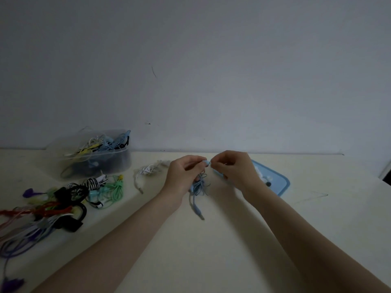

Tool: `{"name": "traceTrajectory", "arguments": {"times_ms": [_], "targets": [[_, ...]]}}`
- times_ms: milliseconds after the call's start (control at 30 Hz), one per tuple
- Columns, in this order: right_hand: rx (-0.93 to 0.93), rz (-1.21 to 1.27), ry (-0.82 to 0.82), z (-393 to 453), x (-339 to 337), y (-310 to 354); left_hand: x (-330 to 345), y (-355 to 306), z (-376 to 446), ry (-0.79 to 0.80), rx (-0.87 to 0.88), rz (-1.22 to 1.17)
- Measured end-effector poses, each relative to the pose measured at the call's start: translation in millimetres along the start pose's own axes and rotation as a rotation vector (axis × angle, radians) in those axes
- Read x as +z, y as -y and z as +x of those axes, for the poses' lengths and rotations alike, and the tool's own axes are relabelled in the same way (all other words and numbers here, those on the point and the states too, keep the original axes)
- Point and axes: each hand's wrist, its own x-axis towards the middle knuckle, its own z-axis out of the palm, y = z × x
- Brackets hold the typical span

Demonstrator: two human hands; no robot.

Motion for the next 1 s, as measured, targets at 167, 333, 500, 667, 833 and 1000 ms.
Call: {"name": "traceTrajectory", "arguments": {"times_ms": [167, 333, 500, 667, 833, 1000], "targets": [[0.096, 0.232, 0.019, -6.8, -0.9, -3.7, -0.7, 0.6, -0.9, 0.033, 0.023, 0.016], [0.069, 0.241, 0.021, -6.5, 1.2, -2.7, -2.8, 0.5, -1.7, 0.036, 0.034, 0.009], [0.082, 0.372, 0.09, -7.3, 0.0, -1.4, -6.4, 0.1, -3.2, 0.022, -0.001, -0.082], [0.074, 0.339, 0.081, -8.3, -1.3, -1.3, -7.0, -0.4, -4.4, 0.055, 0.009, -0.063], [0.105, 0.463, 0.115, -7.5, -1.6, -2.3, -8.3, 0.6, -3.2, 0.062, 0.003, -0.073], [0.129, 0.611, 0.137, -7.7, -2.6, -3.6, -6.7, 1.8, -3.3, 0.073, 0.012, -0.071]]}}
